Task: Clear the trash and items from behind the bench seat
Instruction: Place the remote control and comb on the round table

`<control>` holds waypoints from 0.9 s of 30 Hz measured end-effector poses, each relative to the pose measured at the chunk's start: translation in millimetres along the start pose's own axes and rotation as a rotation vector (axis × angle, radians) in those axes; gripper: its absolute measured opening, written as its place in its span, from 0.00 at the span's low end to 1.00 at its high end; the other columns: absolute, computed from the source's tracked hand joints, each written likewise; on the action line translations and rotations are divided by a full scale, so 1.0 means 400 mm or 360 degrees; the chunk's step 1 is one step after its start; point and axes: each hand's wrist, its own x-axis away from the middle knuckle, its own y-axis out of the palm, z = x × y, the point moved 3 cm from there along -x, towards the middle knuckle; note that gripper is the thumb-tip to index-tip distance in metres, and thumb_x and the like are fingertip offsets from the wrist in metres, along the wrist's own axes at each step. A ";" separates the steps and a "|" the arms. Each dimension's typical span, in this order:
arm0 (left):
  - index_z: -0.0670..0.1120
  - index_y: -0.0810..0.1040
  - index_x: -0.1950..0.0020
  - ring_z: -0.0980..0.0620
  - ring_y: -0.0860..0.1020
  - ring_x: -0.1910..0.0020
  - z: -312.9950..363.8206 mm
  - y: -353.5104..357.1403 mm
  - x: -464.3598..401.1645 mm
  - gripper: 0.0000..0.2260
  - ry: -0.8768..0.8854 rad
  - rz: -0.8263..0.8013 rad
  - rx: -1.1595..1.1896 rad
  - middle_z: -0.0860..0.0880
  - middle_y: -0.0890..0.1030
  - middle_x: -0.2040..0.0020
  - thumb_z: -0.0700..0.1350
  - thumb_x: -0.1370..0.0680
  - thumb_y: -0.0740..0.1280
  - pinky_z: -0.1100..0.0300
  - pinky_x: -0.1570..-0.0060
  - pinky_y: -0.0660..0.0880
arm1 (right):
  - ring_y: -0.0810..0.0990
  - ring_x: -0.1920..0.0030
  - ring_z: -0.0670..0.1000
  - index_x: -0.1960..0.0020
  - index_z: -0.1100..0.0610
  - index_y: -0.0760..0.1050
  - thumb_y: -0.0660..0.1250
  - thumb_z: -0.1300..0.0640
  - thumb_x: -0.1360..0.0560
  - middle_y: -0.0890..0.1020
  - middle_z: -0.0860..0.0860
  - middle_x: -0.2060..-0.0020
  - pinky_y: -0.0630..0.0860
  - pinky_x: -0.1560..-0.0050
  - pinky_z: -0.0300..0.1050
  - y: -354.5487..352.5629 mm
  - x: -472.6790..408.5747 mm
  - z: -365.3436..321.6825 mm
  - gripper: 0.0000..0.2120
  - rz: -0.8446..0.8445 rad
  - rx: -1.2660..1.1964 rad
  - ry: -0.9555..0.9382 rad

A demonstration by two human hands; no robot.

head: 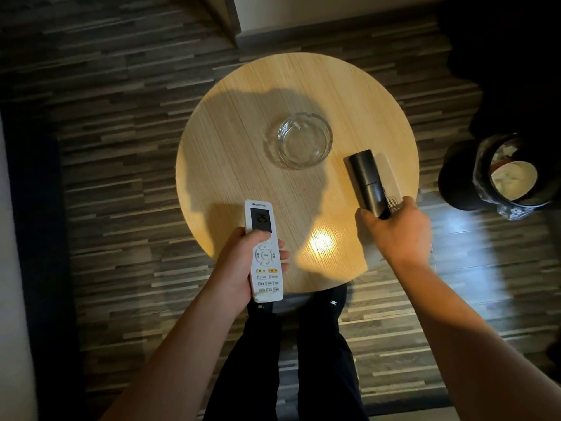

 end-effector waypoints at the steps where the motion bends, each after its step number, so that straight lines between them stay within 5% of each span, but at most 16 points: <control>1: 0.42 0.76 0.38 0.43 0.86 0.60 -0.001 0.004 -0.002 0.12 -0.0007 -0.0016 0.0013 0.38 0.83 0.53 0.39 0.21 0.65 0.49 0.61 0.83 | 0.72 0.70 0.47 0.51 0.57 0.70 0.75 0.41 0.32 0.75 0.49 0.65 0.62 0.74 0.37 0.000 -0.008 0.005 0.24 0.0001 -0.0011 0.0021; 7: 0.41 0.77 0.38 0.43 0.86 0.59 -0.002 0.028 -0.014 0.12 -0.0025 -0.0072 0.0025 0.38 0.84 0.54 0.39 0.21 0.66 0.48 0.58 0.84 | 0.75 0.60 0.54 0.48 0.56 0.68 0.75 0.43 0.30 0.76 0.52 0.58 0.71 0.64 0.45 0.026 -0.027 0.010 0.24 -0.0037 -0.0007 0.0045; 12: 0.40 0.77 0.38 0.42 0.86 0.58 0.001 0.029 -0.029 0.12 -0.0028 -0.0054 0.0067 0.37 0.85 0.54 0.40 0.21 0.66 0.50 0.60 0.83 | 0.74 0.64 0.48 0.41 0.57 0.68 0.75 0.45 0.28 0.74 0.47 0.60 0.71 0.64 0.42 0.015 -0.007 0.005 0.26 -0.0011 -0.0236 0.0005; 15: 0.41 0.78 0.38 0.42 0.86 0.53 0.001 0.026 -0.047 0.13 0.0003 -0.0036 0.0006 0.37 0.86 0.50 0.41 0.21 0.67 0.51 0.59 0.83 | 0.77 0.66 0.41 0.43 0.55 0.66 0.66 0.44 0.21 0.77 0.45 0.64 0.70 0.70 0.35 0.022 0.044 -0.015 0.16 -0.0051 -0.0519 -0.0047; 22: 0.45 0.83 0.45 0.48 0.86 0.53 -0.024 0.019 -0.103 0.07 0.0056 0.0120 -0.0178 0.45 0.88 0.50 0.42 0.21 0.69 0.51 0.58 0.80 | 0.81 0.62 0.48 0.50 0.51 0.69 0.55 0.49 0.15 0.80 0.50 0.60 0.79 0.62 0.49 0.122 0.190 -0.032 0.09 -0.0477 -0.0824 0.0023; 27: 0.45 0.83 0.52 0.46 0.84 0.56 -0.030 0.009 -0.144 0.02 0.0073 0.0309 -0.0353 0.44 0.86 0.53 0.40 0.22 0.71 0.52 0.54 0.79 | 0.78 0.62 0.41 0.47 0.53 0.67 0.55 0.48 0.16 0.77 0.47 0.59 0.71 0.66 0.34 0.176 0.238 -0.027 0.09 -0.0546 -0.0707 -0.0018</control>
